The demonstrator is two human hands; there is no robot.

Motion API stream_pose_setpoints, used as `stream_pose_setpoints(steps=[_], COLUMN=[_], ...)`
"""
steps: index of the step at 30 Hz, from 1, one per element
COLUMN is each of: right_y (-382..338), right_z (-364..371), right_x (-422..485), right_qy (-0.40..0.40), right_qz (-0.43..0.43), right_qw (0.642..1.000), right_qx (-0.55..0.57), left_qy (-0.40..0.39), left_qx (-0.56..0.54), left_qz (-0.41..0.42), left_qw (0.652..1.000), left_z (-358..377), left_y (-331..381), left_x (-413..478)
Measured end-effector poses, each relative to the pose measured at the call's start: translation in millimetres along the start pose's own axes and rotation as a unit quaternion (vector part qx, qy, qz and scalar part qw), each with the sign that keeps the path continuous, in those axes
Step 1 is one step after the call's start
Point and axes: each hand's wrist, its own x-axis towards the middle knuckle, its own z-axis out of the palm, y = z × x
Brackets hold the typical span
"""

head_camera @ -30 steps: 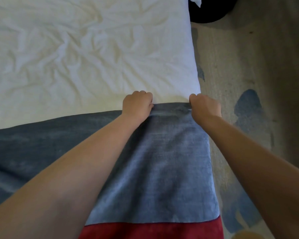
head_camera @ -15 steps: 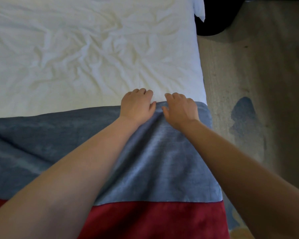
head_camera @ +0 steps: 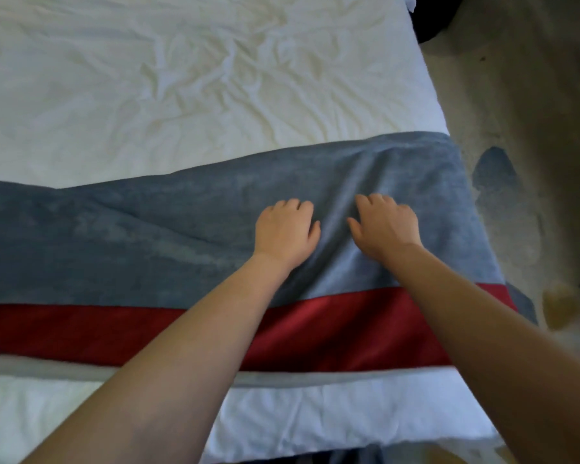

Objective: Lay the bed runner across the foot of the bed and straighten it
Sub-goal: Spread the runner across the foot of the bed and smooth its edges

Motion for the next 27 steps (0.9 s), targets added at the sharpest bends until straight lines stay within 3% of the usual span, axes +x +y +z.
stream_pose_setpoints(steps=[13, 16, 21, 27], right_y=[-43, -33, -13, -7], right_z=[48, 53, 55, 57], right_x=[-139, -162, -198, -208], right_qy=[-0.078, -0.064, -0.055, -0.017], right_qz=[-0.018, -0.066, -0.159, -0.224], right_qw=[0.997, 0.995, 0.985, 0.973], right_qx=[-0.009, -0.036, -0.032, -0.057], left_qy=[-0.057, -0.040, -0.026, -0.059], left_qx=[-0.013, -0.025, 0.004, 0.005], left_qz=[0.003, 0.016, 0.126, 0.084], left_qw=[0.998, 0.999, 0.992, 0.995], left_z=[39, 45, 47, 57], left_y=[10, 16, 17, 36], left_x=[-150, -171, -199, -213])
